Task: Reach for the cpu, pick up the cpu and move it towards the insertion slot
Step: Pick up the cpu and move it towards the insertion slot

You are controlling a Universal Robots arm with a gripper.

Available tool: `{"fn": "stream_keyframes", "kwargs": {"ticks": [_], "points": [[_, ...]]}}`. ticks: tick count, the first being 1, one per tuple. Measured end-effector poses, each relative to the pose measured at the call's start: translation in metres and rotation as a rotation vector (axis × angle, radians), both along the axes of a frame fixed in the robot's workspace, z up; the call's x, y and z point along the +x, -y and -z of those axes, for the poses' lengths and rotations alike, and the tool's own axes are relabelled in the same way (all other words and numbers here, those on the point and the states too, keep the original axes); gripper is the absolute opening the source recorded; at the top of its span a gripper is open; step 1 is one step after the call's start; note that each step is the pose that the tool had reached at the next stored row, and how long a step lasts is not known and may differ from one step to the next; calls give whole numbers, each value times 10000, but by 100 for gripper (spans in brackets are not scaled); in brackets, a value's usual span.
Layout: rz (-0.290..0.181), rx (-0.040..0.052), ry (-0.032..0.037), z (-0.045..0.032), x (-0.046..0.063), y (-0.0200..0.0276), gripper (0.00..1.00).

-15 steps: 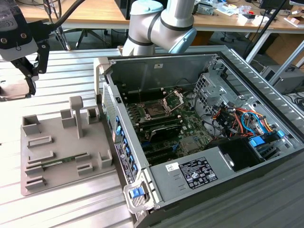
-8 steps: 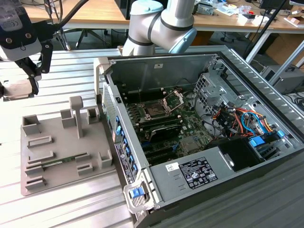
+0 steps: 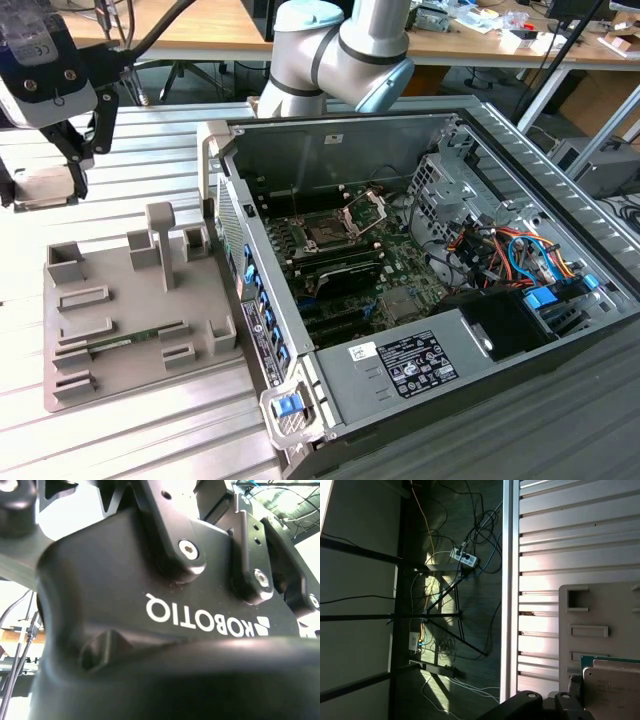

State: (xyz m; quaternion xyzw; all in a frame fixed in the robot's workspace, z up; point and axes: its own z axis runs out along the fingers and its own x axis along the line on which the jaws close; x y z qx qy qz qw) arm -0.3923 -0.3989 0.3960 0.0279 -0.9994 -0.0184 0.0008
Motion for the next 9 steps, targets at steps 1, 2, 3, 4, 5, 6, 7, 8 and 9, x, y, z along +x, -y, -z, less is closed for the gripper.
{"fn": "stream_keyframes", "kwargs": {"ticks": [1, 2, 3, 4, 5, 6, 7, 8, 9], "points": [[1, 0, 0, 0, 3, 0, 55], [1, 0, 0, 0, 6, 0, 55], [0, 0, 0, 0, 12, 0, 55], [0, 0, 0, 0, 17, 0, 55], [0, 0, 0, 0, 22, 0, 55], [0, 0, 0, 0, 28, 0, 55], [0, 0, -1, 0, 38, 0, 55], [0, -1, 1, 0, 46, 0, 55], [0, 1, 0, 0, 54, 0, 55]]}}
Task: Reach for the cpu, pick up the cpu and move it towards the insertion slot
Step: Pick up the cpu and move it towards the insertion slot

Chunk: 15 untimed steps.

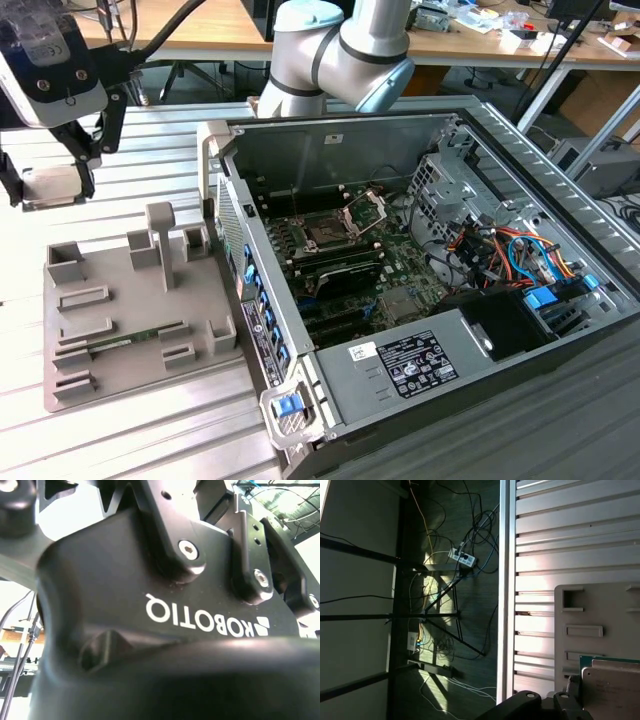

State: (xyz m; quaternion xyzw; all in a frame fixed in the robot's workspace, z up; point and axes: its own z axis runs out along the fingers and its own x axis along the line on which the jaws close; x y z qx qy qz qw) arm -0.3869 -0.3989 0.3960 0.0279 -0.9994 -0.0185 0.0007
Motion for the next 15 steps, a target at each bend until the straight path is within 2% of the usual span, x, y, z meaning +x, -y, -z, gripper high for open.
{"fn": "stream_keyframes", "kwargs": {"ticks": [15], "points": [[0, 0, 0, 0, 67, 0, 55]]}}
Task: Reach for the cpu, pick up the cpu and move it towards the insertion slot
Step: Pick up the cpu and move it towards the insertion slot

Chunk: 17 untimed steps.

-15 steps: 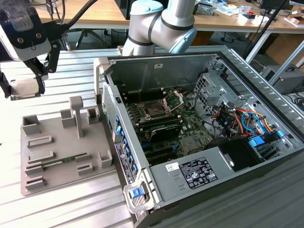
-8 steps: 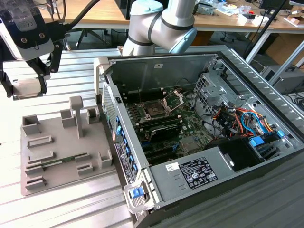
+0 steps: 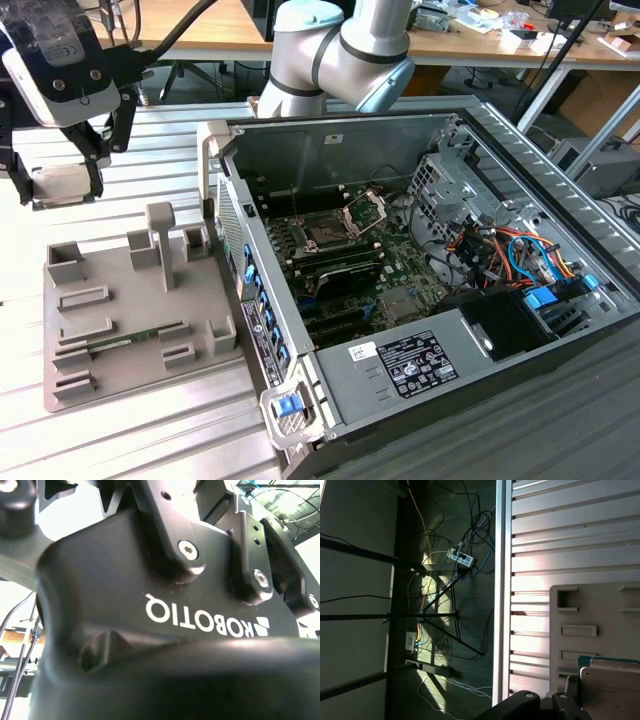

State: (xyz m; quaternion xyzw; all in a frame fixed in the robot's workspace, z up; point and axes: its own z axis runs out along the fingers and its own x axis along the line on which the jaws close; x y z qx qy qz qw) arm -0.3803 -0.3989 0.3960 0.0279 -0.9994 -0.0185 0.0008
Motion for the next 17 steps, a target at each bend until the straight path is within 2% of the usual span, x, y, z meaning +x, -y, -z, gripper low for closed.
{"fn": "stream_keyframes", "kwargs": {"ticks": [17], "points": [[0, 0, 0, 0, 78, 0, 55]]}}
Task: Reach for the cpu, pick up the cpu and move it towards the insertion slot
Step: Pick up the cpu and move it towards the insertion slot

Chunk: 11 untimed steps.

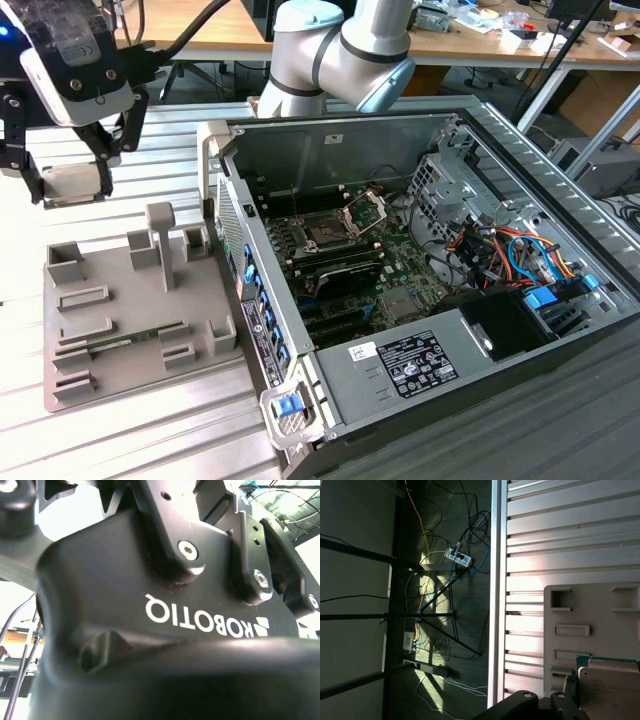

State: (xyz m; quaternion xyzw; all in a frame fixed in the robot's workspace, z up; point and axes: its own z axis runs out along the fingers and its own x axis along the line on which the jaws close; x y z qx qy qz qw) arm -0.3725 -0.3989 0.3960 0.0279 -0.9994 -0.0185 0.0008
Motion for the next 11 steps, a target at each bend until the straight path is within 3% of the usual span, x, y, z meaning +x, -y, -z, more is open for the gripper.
{"fn": "stream_keyframes", "kwargs": {"ticks": [11], "points": [[0, 0, 0, 0, 48, 0, 55]]}}
